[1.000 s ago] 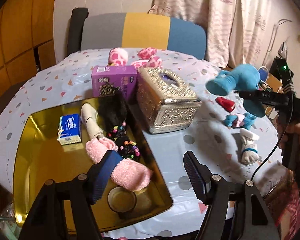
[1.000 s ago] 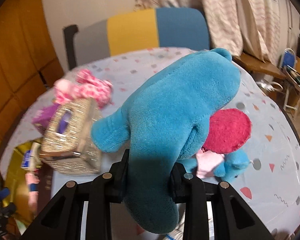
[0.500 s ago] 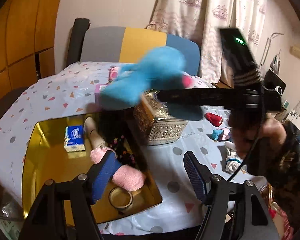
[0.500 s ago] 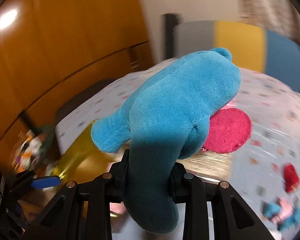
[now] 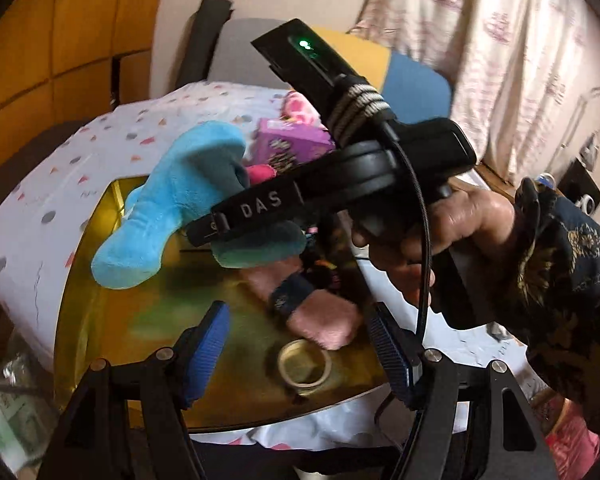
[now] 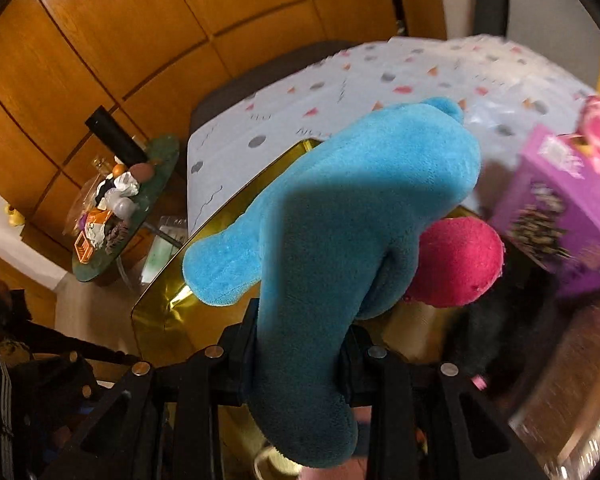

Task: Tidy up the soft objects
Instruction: 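Carry the blue plush toy over the gold tray and open the right gripper, then move the left gripper to the white knit sock and grasp it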

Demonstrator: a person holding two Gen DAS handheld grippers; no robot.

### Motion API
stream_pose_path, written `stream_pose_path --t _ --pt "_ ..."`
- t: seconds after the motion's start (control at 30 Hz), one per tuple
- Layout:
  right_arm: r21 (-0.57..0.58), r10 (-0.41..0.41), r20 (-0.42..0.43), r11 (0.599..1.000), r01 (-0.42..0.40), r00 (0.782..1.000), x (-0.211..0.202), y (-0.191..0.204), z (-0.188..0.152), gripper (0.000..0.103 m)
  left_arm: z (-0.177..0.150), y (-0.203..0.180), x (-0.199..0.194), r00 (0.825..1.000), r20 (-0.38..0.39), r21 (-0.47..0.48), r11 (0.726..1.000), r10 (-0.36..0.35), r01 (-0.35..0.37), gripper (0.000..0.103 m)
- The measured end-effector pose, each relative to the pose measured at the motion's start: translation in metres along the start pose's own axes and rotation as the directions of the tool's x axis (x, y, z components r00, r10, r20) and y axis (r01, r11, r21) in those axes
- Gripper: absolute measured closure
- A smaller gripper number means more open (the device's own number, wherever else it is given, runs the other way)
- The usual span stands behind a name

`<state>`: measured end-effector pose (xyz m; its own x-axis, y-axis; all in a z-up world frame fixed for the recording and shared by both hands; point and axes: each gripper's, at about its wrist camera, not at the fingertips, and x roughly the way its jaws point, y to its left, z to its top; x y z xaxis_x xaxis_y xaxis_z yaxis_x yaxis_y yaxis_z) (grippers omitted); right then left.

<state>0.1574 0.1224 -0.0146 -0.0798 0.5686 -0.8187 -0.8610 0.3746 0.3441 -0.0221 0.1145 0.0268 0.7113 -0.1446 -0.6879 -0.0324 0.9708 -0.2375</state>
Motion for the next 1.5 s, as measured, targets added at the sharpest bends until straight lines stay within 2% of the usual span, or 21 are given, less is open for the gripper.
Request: stream_pose_path --t 0.13,0.23,0.3,0.37,0.4,0.67,0.9,1.07,1.2,1.37,1.5 --pt "0.005 0.013 -0.041 1.000 -0.013 0.999 0.027 0.003 0.007 0.068 -0.003 0.016 0.011 0.999 -0.029 -0.051 0.998 0.031 -0.032 0.032" --pt "0.064 0.040 -0.027 0.997 -0.039 0.999 0.033 -0.005 0.008 0.063 -0.005 0.025 0.014 0.998 -0.042 -0.076 0.996 0.050 -0.053 0.032" --pt "0.099 0.058 0.011 0.993 -0.059 0.998 0.023 -0.011 0.007 0.053 -0.006 0.030 0.015 0.998 -0.043 -0.089 0.994 0.056 -0.059 0.032" --pt "0.106 0.052 0.045 0.993 -0.057 0.998 0.010 -0.012 0.003 0.027 -0.007 0.032 0.016 0.997 -0.041 -0.098 0.993 0.059 -0.062 0.032" --pt "0.113 0.044 0.061 0.992 -0.051 0.997 0.003 -0.013 0.002 0.024 -0.007 0.032 0.015 0.998 -0.037 -0.100 0.993 0.056 -0.059 0.032" --pt "0.204 -0.036 0.174 0.979 0.000 0.984 -0.048 -0.025 -0.029 0.022 -0.004 0.015 0.012 0.999 -0.030 -0.055 0.998 0.032 -0.033 0.031" --pt "0.247 -0.188 0.222 0.960 0.131 0.957 -0.089 -0.020 -0.075 0.022 0.000 0.006 0.014 0.999 -0.027 -0.024 0.999 0.041 -0.042 0.032" --pt "0.313 -0.296 0.257 0.926 0.210 0.920 -0.118 -0.020 -0.116 0.022 0.002 -0.004 0.012 0.999 -0.010 0.013 0.999 0.042 -0.042 0.031" --pt "0.390 -0.374 0.265 0.885 0.256 0.889 -0.136 -0.027 -0.148 0.022 0.007 -0.012 0.009 0.999 0.005 0.039 0.998 0.039 -0.039 0.029" --pt "0.494 -0.459 0.248 0.818 0.296 0.853 -0.158 -0.044 -0.188 0.022 0.011 -0.024 0.008 0.999 0.019 0.077 0.996 0.032 -0.034 0.029" --pt "0.563 -0.529 0.237 0.758 0.328 0.815 -0.180 -0.057 -0.214 0.022 0.014 -0.034 0.011 1.000 0.022 0.107 0.994 0.022 -0.024 0.029"
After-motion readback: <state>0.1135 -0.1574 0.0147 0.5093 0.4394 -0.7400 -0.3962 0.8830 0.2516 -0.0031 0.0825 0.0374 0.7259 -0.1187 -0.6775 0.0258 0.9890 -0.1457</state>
